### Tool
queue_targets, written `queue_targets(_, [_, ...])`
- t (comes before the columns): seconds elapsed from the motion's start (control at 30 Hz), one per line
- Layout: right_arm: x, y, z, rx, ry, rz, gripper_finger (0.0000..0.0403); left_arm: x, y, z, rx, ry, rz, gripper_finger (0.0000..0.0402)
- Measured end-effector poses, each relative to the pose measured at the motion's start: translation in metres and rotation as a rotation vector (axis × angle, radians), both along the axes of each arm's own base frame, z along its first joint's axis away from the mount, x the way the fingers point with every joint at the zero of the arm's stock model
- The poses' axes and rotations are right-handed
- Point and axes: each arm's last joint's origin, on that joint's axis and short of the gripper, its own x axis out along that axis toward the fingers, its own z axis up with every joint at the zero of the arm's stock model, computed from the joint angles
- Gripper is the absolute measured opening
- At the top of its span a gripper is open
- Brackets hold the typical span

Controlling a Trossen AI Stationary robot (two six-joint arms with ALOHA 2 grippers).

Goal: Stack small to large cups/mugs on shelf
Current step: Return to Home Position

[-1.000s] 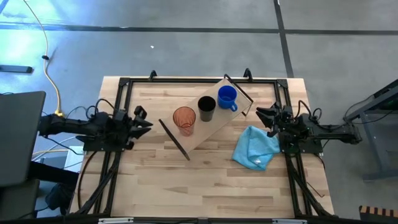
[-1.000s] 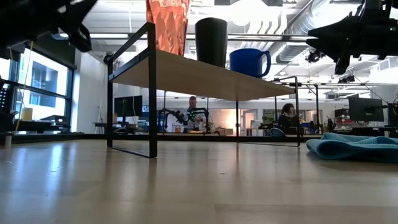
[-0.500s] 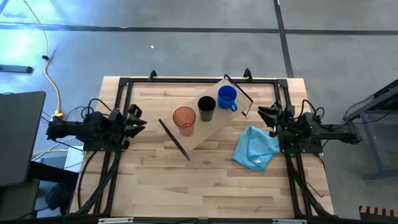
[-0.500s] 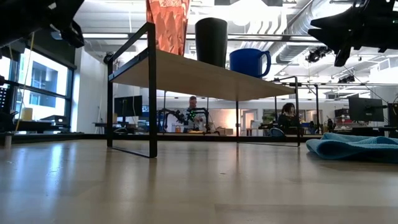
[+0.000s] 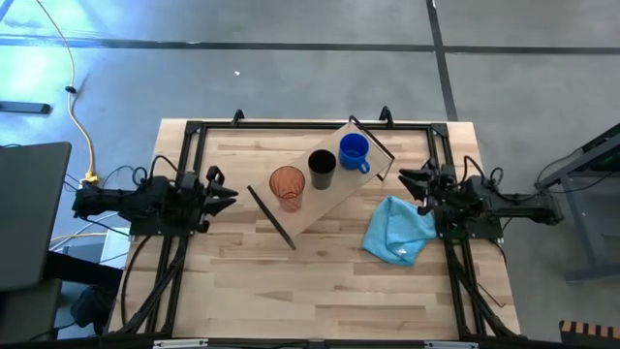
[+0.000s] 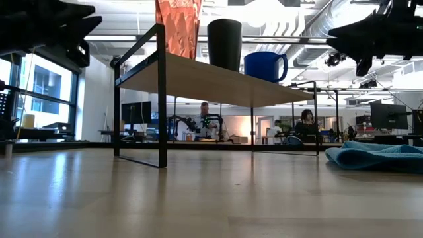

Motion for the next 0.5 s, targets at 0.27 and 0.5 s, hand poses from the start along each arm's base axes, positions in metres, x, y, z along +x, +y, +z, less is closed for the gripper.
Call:
queue_targets(0.27, [0.000, 0.000, -0.001, 0.001, 0.013, 0.000, 0.0103, 0.002, 0.002, -0.013, -0.058, 0.131, 0.057, 0.0083])
queue_targets(0.5, [0.000, 0.000, -0.001, -0.004, 0.014, -0.001, 0.0103, 0.003, 0.002, -0.021, -0.085, 0.208, 0.065, 0.0083])
